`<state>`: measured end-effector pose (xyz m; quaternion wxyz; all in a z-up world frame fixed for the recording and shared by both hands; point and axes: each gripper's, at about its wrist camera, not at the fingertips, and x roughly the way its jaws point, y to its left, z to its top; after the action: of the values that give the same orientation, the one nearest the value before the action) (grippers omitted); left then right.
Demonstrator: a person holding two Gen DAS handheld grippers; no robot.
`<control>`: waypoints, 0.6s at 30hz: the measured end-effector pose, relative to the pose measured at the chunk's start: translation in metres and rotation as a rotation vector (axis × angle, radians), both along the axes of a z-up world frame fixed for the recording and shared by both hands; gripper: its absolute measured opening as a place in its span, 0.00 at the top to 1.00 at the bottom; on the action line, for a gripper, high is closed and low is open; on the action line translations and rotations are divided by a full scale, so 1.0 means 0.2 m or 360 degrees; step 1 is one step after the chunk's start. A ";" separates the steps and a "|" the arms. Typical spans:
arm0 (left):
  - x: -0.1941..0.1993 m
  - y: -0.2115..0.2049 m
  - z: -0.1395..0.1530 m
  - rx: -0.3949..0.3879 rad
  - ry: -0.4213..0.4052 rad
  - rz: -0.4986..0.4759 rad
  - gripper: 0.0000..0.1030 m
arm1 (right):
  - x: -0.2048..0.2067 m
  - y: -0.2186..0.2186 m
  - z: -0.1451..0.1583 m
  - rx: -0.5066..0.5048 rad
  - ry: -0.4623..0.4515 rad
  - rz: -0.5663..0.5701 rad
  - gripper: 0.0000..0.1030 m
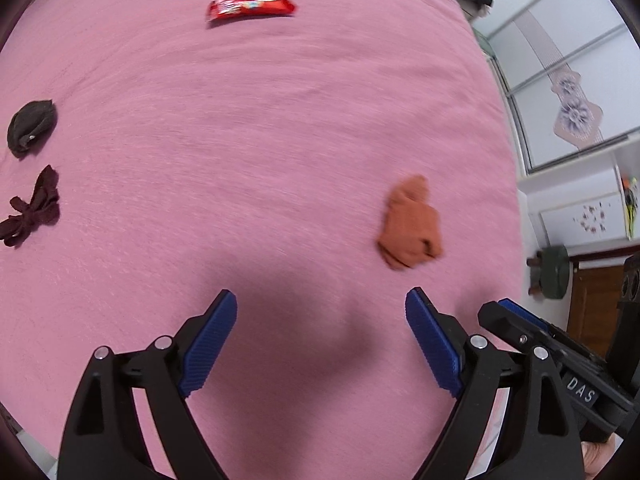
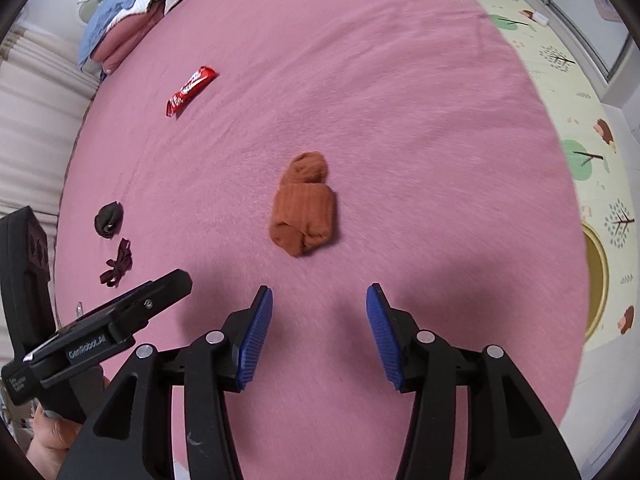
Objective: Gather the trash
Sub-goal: 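Grasp the orange sock with the right tool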
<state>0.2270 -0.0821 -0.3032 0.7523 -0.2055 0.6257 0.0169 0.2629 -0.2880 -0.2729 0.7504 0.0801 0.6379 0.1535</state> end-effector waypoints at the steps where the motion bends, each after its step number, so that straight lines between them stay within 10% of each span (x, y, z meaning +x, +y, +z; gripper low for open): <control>1: 0.01 0.02 -0.02 -0.0003 0.0003 0.0014 0.16 | 0.02 0.03 -0.03 -0.0012 -0.0003 0.0008 0.52; 12: 0.10 0.18 -0.19 -0.0052 0.0022 0.0074 0.16 | 0.23 0.19 -0.26 -0.0081 0.0050 0.0005 0.50; 18: 0.09 0.24 -0.20 -0.0086 0.0013 0.0091 0.16 | 0.22 0.29 -0.29 -0.0104 0.0053 0.0037 0.72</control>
<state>0.2456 -0.0341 -0.3436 0.7431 -0.2434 0.6229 0.0223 0.3062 -0.2304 -0.3309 0.7400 0.0508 0.6559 0.1400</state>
